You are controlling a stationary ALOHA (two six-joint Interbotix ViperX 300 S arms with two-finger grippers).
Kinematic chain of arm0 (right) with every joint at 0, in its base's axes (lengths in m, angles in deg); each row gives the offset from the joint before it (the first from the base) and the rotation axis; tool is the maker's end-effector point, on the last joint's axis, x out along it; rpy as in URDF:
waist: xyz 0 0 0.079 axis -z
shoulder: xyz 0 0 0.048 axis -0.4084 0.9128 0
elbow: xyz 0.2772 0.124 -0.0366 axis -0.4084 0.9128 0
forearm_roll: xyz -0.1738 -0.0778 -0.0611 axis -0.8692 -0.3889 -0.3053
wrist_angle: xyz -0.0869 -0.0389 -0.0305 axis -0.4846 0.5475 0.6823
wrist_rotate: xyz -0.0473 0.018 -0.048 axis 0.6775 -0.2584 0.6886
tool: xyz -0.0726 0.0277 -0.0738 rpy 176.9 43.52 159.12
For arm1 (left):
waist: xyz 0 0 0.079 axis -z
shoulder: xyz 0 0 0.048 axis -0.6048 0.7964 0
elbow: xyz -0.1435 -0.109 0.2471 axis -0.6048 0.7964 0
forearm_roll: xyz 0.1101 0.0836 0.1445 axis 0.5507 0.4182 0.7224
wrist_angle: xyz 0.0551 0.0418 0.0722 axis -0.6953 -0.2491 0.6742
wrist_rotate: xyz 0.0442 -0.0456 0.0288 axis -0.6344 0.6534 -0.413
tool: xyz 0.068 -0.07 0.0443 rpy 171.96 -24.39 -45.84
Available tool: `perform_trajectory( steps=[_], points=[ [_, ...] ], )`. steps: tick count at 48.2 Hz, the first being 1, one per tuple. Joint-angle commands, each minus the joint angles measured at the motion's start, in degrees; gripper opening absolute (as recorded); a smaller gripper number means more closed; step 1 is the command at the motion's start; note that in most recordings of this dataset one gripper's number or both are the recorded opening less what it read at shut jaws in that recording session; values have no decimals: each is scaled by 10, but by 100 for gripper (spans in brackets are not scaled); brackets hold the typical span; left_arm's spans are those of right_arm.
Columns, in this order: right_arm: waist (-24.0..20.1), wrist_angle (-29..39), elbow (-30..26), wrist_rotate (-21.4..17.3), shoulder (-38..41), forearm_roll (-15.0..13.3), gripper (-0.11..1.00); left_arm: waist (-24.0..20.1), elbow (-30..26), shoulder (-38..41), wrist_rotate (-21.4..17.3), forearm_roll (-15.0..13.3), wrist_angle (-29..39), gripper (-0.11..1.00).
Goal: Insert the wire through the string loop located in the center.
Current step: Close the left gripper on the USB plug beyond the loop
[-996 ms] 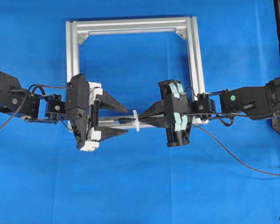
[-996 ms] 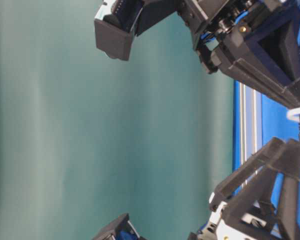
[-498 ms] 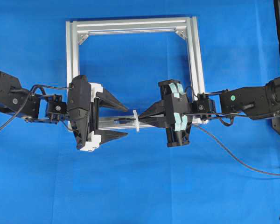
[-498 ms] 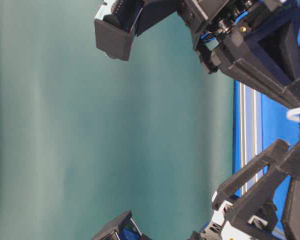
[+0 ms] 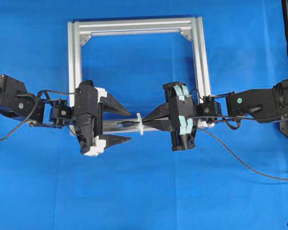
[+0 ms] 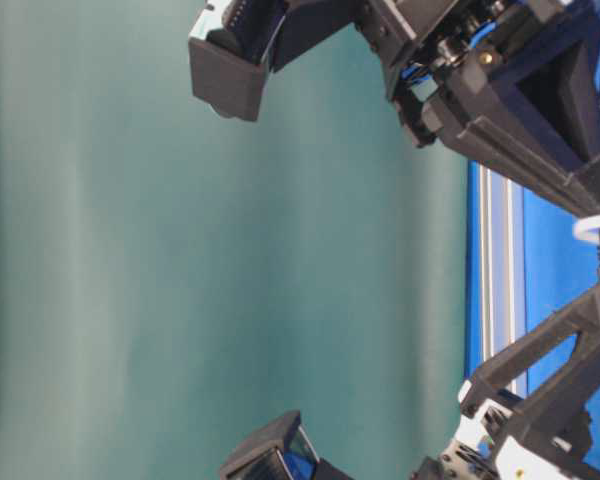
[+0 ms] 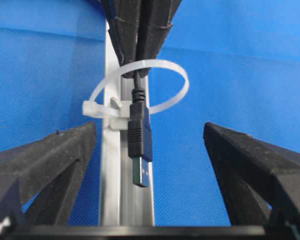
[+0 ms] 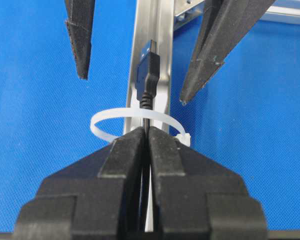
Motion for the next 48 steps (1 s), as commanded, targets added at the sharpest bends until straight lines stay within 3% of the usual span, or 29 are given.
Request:
perform_trajectory(
  steps=[1, 9, 13, 23, 26, 48],
  points=[
    [1, -7, -10, 1, -8, -1, -2, 0, -9, -8, 0, 2, -4, 90],
    [1, -7, -9, 1, -8, -1, -2, 0, -8, -8, 0, 2, -3, 88],
    [1, -7, -10, 1, -8, -1, -2, 0, -9, -8, 0, 2, -3, 80],
    [1, -7, -10, 1, -8, -1, -2, -5, -6, -9, -2, 2, -4, 20],
    [1, -7, -10, 1, -8, -1, -2, -5, -6, -9, -2, 2, -4, 8],
    [1, -5, -10, 1, -8, -2, -2, -6, -5, -10, -2, 2, -2, 8]
  ],
)
